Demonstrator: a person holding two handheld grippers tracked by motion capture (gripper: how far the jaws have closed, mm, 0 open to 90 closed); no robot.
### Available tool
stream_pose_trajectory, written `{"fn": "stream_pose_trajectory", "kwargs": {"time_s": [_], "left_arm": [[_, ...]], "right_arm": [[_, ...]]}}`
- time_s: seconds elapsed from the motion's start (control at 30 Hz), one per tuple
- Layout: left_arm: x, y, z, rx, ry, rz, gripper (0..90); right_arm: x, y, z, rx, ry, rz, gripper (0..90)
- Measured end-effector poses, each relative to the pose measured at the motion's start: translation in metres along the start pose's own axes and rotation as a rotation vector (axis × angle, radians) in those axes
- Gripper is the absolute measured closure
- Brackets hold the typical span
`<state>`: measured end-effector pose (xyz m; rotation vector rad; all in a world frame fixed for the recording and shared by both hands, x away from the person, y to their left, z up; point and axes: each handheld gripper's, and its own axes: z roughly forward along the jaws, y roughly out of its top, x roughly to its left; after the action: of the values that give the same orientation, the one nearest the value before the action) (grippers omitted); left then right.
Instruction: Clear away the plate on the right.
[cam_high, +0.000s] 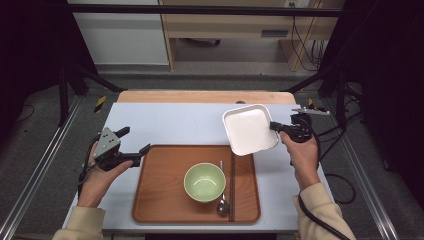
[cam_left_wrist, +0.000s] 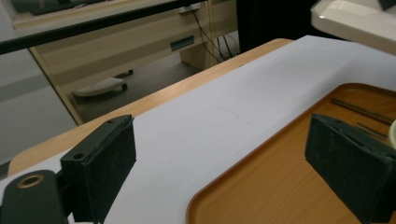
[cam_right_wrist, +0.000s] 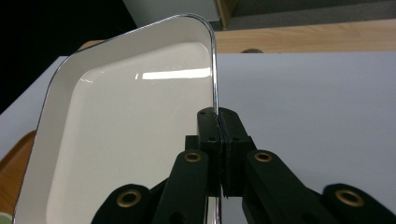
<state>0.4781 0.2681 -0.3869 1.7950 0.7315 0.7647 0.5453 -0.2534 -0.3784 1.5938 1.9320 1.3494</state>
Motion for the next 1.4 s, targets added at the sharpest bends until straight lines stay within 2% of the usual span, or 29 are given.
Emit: {"fn": "stream_pose_trajectory", "kwargs": {"time_s": [0.07,0.13,0.23,0.5,0.57,0.63,1.0,1.23,1.4], "left_arm": [[-0.003,0.008,0.006,-0.014,-0.006,0.005,10.5],[-0.007,0.015,0.010,-0.015,-0.024,-0.016,11.5],[-0.013,0.024,0.018,-0.032,-0.041,-0.020,12.3],[-0.034,0.047,0.040,-0.047,-0.082,-0.006,16.7],[-0.039,0.052,0.044,-0.055,-0.092,-0.013,17.3],[-0.045,0.055,0.047,-0.054,-0.100,-0.001,17.8],[-0.073,0.063,0.070,-0.031,-0.123,0.007,21.8],[-0.086,0.065,0.080,-0.019,-0.108,-0.014,24.2],[-0.089,0.065,0.084,-0.017,-0.094,-0.030,27.3]], "right_arm": [[0.009,0.003,0.002,-0.022,0.007,-0.003,89.3],[0.017,0.006,0.005,-0.043,0.017,-0.007,89.3],[0.027,0.011,0.010,-0.061,0.014,-0.022,89.4],[0.048,0.016,0.019,-0.124,0.026,-0.011,89.3],[0.053,0.016,0.021,-0.138,0.028,-0.014,89.3],[0.059,0.015,0.023,-0.144,0.029,-0.023,89.4],[0.067,0.006,0.031,-0.153,0.022,-0.032,89.4],[0.075,0.003,0.030,-0.176,0.020,-0.044,89.4],[0.082,0.004,0.027,-0.191,0.026,-0.051,89.4]]}}
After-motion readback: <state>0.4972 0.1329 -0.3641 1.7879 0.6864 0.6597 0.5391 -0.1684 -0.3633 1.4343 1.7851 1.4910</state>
